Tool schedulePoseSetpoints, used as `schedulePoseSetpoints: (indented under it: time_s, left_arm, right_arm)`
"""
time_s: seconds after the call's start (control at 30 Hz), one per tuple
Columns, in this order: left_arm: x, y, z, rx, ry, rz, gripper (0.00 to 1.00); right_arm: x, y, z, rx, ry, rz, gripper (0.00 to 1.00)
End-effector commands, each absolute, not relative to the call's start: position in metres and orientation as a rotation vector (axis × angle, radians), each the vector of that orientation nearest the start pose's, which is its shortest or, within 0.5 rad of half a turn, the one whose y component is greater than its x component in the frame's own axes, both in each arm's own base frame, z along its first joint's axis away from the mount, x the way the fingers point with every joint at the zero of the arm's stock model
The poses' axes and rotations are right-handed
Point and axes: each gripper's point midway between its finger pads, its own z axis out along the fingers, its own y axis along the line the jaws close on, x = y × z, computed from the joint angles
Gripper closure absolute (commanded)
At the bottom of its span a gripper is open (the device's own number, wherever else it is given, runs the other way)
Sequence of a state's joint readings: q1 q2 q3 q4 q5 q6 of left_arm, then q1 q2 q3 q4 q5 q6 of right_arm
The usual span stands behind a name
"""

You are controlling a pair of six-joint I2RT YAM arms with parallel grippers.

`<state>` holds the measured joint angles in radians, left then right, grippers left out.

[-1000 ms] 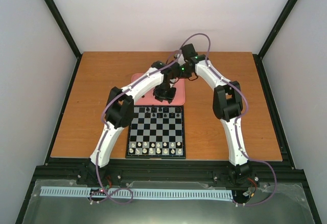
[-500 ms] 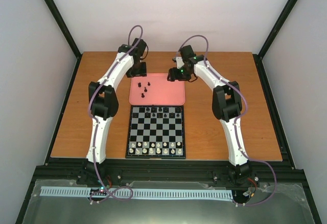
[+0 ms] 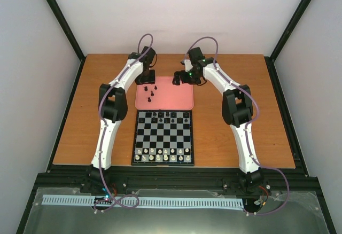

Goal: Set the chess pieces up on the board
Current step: Pick up the chess piece from the storage box.

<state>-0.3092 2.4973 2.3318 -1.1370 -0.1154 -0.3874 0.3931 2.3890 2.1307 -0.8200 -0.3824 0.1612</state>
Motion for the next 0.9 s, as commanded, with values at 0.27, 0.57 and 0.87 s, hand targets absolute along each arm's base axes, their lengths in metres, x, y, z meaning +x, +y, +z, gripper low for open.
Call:
schedulePoseSetpoints:
  time_s: [0.27, 0.57, 0.87]
  left_arm:
    - [0.539, -0.140, 0.057, -0.115, 2.824, 0.006, 0.59]
    - [0.524, -0.137, 0.051, -0.106, 2.867, 0.014, 0.59]
    - [0.526, -0.135, 0.047, -0.107, 2.867, 0.019, 0.62]
  right_arm:
    - [0.509, 0.285, 0.109, -0.456, 2.605, 0.714, 0.00]
    - [0.510, 0.285, 0.107, -0.457, 2.609, 0.714, 0.00]
    - [0.508, 0.285, 0.106, -0.463, 2.611, 0.711, 0.00]
